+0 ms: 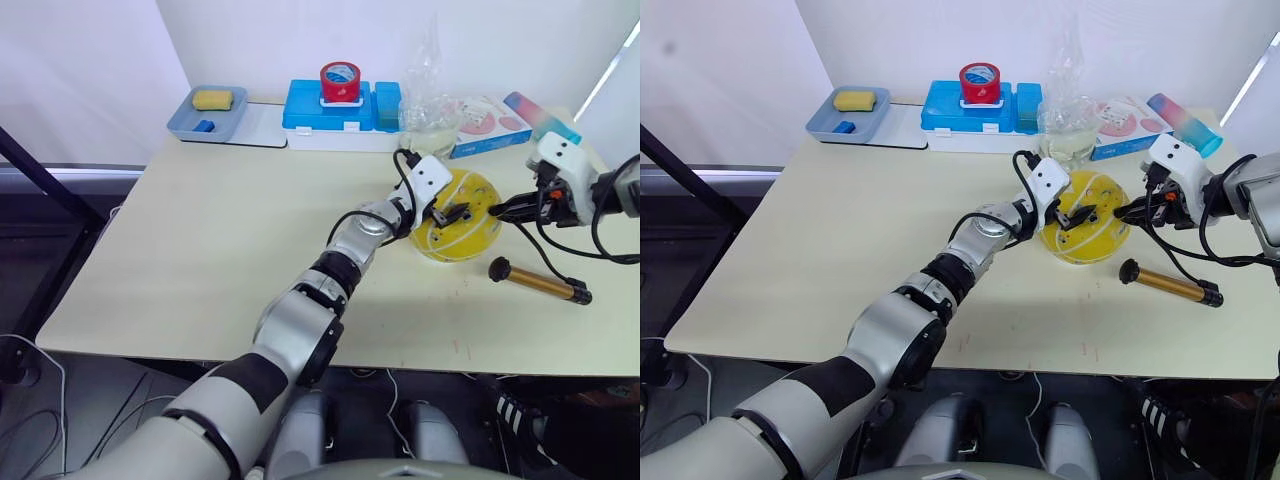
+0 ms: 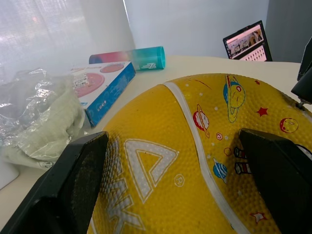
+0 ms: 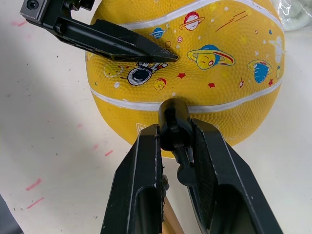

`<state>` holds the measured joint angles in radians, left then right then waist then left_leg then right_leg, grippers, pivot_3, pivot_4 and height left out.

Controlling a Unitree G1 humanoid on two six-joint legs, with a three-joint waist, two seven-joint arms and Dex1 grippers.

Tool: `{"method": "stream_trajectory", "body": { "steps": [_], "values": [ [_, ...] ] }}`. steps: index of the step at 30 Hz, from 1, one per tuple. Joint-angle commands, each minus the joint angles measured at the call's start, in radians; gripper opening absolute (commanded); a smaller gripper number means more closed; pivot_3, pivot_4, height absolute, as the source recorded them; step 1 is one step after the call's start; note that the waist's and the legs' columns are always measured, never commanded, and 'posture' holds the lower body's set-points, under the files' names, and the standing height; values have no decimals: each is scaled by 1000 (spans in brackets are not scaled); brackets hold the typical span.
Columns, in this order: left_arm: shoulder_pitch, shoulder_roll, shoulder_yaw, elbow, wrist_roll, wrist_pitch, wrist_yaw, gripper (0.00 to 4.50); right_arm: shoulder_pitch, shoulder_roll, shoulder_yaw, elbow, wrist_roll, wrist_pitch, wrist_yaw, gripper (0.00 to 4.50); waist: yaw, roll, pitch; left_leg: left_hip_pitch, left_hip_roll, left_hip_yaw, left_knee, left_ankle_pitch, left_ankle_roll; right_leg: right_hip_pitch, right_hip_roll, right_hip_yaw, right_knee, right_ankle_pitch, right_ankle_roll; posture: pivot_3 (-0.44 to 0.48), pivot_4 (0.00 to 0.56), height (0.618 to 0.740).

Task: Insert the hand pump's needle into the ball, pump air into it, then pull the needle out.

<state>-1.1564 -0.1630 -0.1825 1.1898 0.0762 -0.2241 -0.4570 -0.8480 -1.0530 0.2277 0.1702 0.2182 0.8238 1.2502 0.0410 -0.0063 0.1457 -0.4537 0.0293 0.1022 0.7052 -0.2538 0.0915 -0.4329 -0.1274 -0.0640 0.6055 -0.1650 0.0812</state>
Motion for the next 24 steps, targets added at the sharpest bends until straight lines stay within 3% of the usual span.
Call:
{"method": "stream_trajectory", "body": {
  "steps": [1, 24],
  "values": [
    [110, -107, -50, 128, 77, 90, 29, 4500, -99, -99, -104, -72, 18, -4, 38, 331, 0, 0, 0, 0, 0, 0, 0, 0, -1, 0, 0, 0, 0, 0, 0, 0, 150, 739],
    [129, -134, -106, 149, 96, 145, 73, 4500, -84, -123, -106, -148, 16, 37, 33, 331, 2, 0, 0, -5, -7, -5, 0, 1, -1, -1, -6, -6, -1, 0, 1, 0, 150, 739]
  ]
}}
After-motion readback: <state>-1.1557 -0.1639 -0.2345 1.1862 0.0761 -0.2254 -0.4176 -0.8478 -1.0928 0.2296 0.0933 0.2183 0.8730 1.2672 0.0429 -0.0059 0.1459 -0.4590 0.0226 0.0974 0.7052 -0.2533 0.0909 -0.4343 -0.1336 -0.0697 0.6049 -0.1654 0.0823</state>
